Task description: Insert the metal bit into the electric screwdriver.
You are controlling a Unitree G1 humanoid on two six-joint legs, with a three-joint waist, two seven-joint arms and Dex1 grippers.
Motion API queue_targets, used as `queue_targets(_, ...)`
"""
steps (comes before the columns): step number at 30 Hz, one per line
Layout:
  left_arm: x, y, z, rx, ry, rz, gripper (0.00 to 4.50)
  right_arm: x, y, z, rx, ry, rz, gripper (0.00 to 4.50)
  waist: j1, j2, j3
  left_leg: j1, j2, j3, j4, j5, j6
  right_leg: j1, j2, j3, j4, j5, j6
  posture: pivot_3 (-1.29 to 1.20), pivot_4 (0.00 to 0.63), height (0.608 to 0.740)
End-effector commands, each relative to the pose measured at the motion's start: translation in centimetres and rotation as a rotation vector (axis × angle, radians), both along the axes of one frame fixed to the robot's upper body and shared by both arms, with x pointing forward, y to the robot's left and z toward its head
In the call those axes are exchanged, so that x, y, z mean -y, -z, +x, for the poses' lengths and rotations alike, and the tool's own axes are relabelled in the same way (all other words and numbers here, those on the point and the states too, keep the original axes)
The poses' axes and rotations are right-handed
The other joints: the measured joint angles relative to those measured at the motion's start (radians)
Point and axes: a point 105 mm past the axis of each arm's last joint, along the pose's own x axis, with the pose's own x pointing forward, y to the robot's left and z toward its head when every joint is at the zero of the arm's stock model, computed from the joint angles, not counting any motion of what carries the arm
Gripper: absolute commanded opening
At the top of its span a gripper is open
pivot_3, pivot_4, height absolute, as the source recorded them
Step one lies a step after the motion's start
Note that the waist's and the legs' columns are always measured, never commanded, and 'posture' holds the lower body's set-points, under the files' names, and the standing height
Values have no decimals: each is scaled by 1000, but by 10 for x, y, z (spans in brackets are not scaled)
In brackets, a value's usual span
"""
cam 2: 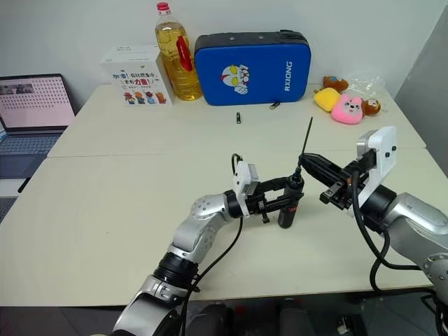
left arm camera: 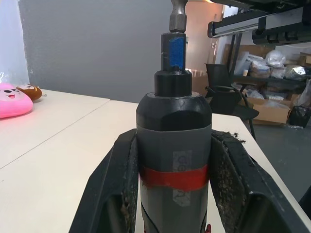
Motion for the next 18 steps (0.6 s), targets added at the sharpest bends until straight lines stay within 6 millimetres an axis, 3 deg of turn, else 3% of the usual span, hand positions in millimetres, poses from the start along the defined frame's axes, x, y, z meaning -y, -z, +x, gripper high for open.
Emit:
queue_targets(1,4,-19,-5,70,22,-32,1689,-6,28,-1,-109,-46,-78,26,0,0,0,0,0,0,0,0,0,0,0,0,0,0,0,0,150,740)
queue_targets(18,4,-15,-5,94,10,0,1689,6,27,5,-154,4,-41,26,0,-1,-1,0,0,0,0,0,0,0,0,0,0,0,0,0,150,740)
